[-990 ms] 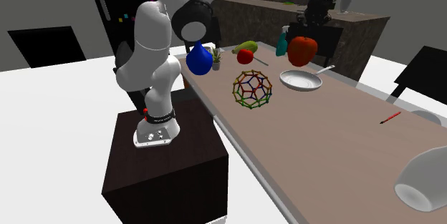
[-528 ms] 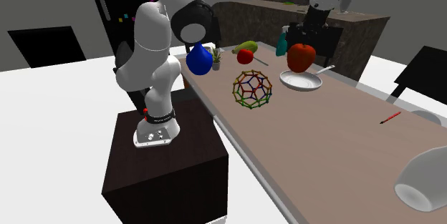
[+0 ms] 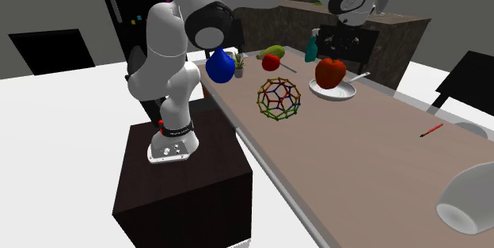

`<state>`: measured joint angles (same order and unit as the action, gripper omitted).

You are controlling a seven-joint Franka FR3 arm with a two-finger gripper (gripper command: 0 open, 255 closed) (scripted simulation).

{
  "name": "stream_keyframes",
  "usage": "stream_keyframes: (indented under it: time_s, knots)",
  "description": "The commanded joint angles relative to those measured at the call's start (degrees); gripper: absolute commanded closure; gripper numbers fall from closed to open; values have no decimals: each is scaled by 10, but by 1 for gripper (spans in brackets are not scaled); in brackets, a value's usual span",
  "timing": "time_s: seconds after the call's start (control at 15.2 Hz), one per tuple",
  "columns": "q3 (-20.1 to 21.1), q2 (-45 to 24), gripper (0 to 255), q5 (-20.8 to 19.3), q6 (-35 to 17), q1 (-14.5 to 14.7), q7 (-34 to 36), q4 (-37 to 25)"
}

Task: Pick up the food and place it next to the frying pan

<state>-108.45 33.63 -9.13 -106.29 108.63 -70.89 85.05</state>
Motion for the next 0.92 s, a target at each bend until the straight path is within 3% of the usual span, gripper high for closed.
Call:
stream_keyframes:
  time_s: [0.0,0.86]
  knots:
    - [0,1,255,-1,-15,-6,-3,16]
    - [-19,22,255,-18,-102,-13,-14,97]
